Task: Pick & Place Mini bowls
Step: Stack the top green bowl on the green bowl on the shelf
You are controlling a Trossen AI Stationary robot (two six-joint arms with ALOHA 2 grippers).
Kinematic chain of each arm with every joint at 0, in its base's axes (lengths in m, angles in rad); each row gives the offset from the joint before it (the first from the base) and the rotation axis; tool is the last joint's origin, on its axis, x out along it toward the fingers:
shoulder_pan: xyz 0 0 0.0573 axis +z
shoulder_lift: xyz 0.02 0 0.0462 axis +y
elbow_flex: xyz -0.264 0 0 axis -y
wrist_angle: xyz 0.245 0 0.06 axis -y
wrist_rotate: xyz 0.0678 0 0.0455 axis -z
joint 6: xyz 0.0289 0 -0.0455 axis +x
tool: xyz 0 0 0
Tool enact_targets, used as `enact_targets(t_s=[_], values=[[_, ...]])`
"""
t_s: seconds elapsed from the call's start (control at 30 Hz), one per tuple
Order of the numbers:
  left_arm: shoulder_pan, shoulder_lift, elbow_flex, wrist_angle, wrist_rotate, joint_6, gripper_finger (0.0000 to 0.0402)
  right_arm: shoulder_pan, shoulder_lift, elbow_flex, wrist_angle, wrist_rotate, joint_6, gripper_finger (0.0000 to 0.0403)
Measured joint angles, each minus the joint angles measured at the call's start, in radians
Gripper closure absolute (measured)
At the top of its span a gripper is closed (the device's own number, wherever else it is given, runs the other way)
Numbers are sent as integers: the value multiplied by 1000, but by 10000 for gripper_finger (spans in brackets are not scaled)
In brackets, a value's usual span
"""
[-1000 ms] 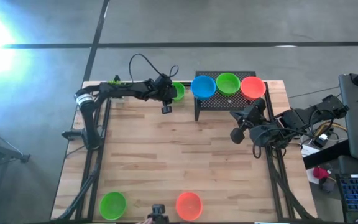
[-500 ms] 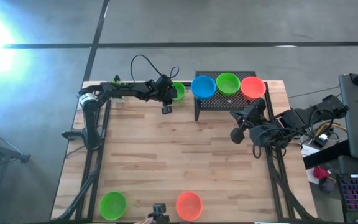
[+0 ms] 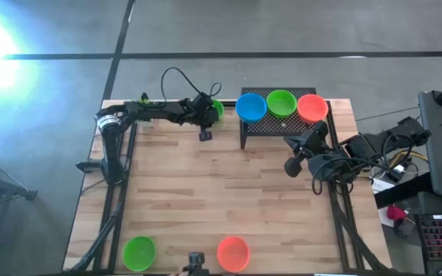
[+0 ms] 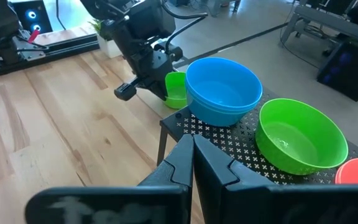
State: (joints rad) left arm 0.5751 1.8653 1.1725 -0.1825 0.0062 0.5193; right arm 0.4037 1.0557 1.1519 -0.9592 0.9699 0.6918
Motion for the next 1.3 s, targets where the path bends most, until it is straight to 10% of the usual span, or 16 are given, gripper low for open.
enact_targets(t_s=[0.57, 1.3], values=[[-62, -153, 1, -148, -116, -18, 401, 0, 0, 0, -2, 0, -11, 394], [-553, -400, 1, -82, -629, 176, 401, 0, 1, -2, 33, -2, -234, 391]])
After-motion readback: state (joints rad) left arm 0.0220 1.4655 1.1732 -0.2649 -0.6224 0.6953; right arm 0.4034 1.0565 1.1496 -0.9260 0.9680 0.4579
